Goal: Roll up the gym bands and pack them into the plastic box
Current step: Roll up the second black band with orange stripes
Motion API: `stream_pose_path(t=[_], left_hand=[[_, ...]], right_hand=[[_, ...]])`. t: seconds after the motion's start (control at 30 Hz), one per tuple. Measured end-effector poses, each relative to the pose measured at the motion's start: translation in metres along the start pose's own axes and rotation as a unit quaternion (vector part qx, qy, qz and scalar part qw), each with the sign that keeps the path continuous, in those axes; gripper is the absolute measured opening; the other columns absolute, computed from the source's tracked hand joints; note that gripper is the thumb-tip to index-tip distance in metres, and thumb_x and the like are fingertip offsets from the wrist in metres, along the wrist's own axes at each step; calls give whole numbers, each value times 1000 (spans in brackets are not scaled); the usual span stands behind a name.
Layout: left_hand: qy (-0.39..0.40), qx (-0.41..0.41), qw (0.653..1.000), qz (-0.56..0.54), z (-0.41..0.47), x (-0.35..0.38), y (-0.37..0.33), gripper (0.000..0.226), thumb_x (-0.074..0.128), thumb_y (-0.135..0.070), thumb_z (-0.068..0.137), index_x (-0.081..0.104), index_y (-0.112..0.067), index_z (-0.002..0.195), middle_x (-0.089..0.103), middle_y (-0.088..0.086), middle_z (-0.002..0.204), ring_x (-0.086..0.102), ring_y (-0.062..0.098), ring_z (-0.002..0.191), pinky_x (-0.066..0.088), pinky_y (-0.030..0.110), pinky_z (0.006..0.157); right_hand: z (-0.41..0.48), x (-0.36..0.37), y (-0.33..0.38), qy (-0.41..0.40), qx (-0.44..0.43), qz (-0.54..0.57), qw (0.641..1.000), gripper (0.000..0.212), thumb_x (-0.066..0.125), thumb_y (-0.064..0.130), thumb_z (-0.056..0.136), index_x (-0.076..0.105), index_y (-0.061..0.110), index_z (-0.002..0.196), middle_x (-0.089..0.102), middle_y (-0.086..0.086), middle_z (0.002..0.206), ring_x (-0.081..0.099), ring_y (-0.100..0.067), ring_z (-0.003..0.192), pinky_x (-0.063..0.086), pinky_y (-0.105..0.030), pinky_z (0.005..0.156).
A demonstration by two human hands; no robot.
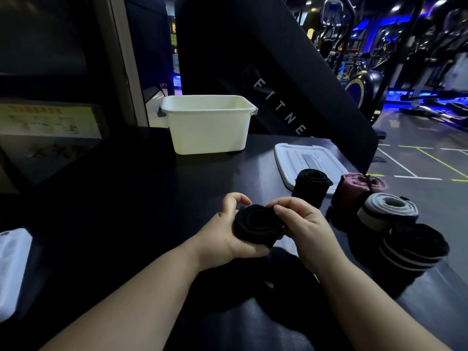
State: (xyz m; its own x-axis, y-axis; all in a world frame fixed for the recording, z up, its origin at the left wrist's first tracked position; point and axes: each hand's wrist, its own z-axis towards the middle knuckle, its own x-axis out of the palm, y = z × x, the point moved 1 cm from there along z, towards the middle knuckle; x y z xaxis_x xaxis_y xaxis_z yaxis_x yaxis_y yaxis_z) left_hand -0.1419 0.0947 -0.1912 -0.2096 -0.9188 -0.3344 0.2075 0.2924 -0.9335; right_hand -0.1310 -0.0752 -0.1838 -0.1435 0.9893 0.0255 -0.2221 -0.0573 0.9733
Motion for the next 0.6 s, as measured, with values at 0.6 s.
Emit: stream_pose_path(t=[0.6], left_hand=[[56,-6,998,-40,-4,-9,0,64,83,-15,56,47,-22,109,62,-18,84,58,-1,82,46,18,73]], right_hand=[[-1,-11,2,111,36,56,992,15,55,2,88,67,9,89,64,-7,72,61,-17,62,52,-25,58]])
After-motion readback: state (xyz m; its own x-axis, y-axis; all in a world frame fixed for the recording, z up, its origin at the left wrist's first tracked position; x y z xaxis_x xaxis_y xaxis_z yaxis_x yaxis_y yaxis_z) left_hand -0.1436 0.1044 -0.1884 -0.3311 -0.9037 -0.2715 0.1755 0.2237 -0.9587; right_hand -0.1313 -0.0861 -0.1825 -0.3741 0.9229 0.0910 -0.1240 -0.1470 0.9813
